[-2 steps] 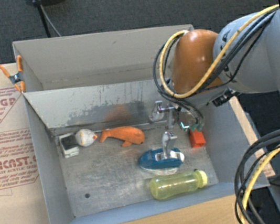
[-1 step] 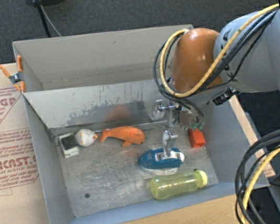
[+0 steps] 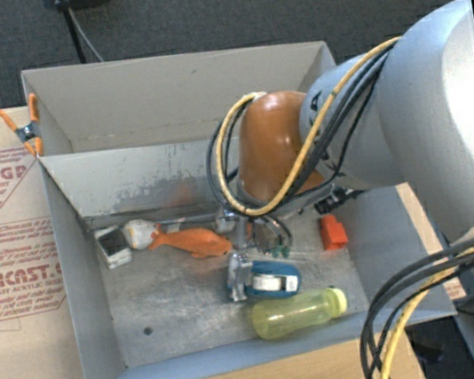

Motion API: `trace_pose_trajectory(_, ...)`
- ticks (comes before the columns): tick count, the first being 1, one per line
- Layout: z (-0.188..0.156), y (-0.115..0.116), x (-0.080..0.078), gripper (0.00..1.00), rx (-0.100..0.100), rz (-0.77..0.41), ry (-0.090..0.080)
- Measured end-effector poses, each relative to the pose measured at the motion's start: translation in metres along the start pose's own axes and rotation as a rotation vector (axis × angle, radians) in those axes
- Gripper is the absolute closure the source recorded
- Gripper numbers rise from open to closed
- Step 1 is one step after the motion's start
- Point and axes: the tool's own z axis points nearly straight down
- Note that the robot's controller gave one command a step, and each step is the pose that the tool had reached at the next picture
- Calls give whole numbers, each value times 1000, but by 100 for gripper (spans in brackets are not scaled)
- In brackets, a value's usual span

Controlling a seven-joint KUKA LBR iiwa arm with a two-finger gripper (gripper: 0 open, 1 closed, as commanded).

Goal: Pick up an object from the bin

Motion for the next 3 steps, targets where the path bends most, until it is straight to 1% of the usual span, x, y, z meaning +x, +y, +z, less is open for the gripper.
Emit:
trace_pose_trajectory(1, -32, -44, 23, 0, 0, -81, 1)
trace_pose_trajectory(2, -30, -1, 9, 0, 0, -25, -3)
trace_pose_trajectory(3, 4, -2, 42, 0, -3, -140, -2)
